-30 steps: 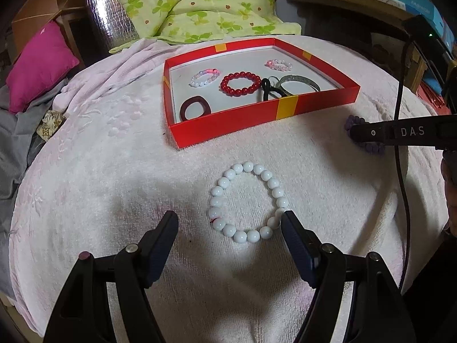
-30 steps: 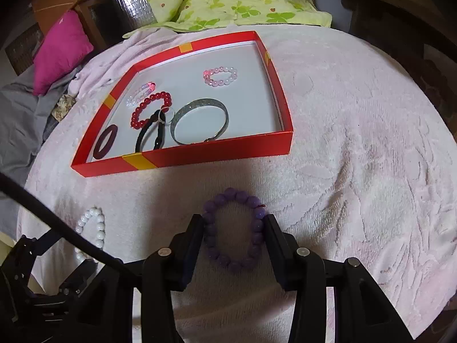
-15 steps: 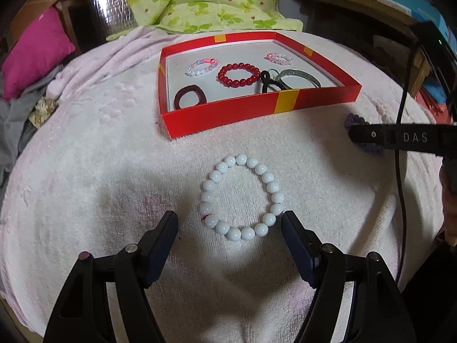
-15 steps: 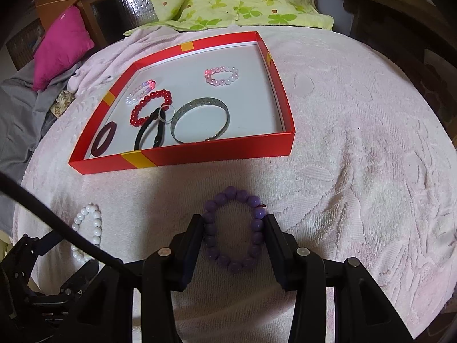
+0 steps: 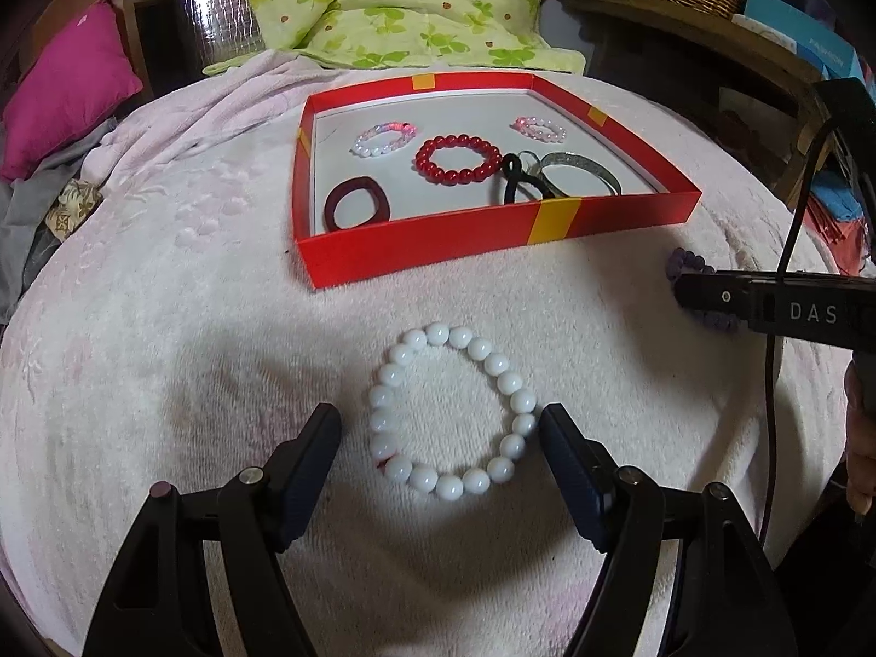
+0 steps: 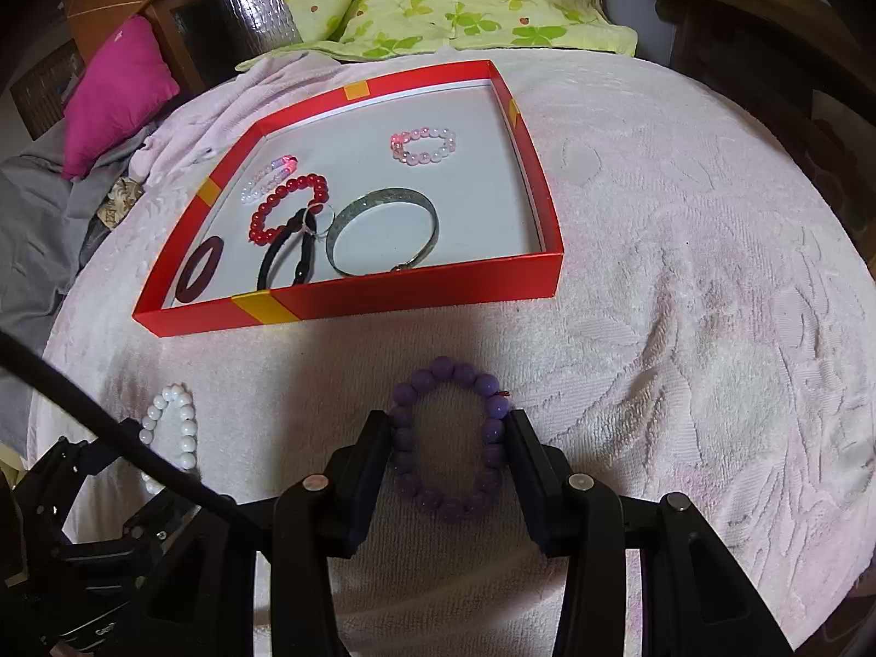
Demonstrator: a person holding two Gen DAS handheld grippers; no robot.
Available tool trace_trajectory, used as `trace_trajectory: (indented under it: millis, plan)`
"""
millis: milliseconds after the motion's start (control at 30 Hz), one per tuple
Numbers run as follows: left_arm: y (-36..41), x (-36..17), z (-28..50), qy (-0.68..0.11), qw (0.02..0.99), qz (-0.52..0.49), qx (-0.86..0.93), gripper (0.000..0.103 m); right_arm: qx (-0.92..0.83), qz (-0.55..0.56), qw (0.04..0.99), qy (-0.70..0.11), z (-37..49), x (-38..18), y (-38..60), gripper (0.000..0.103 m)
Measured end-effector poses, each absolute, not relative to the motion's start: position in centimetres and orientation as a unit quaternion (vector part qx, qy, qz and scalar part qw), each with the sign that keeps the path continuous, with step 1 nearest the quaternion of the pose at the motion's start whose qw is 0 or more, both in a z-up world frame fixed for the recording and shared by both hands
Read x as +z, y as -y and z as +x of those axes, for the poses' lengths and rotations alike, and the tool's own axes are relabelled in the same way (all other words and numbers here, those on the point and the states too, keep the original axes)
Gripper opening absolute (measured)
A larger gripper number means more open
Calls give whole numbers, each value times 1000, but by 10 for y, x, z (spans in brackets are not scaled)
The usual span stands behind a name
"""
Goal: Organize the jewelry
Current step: 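Grasp the white bead bracelet with the left gripper while the right grasps the purple bracelet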
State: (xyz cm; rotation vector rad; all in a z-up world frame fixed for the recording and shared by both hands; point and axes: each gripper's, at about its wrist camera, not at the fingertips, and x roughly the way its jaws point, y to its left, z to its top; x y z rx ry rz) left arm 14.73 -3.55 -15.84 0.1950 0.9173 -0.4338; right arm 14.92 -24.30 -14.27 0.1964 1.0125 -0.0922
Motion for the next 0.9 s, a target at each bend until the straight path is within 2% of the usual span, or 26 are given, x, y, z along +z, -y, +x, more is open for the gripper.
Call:
trace_trajectory:
  millis: [100, 167, 233, 333, 433, 533, 900]
  plan:
    - [36, -158, 148, -435, 871, 90, -209, 76, -44, 93, 869, -484, 149, -143, 243, 47]
    - [38, -158, 147, -431, 872, 92, -214, 72, -45, 93, 869, -484, 149, -142, 243, 47]
    - [41, -157, 144, -426, 872, 97, -223, 58, -45, 92, 869, -484, 149, -142, 243, 47]
    - [45, -155, 140, -420, 870, 106, -235, 43, -47, 91, 869, -484, 149, -143, 242, 48]
    - [49, -154, 137, -414, 870, 115, -244, 30, -48, 88, 869, -484, 150, -143, 241, 48]
    - [51, -153, 134, -411, 869, 120, -250, 21, -50, 86, 869, -484, 151, -144, 241, 48]
    - [50, -153, 136, -412, 868, 113, -252, 20, -55, 82, 870, -482, 152, -144, 240, 48]
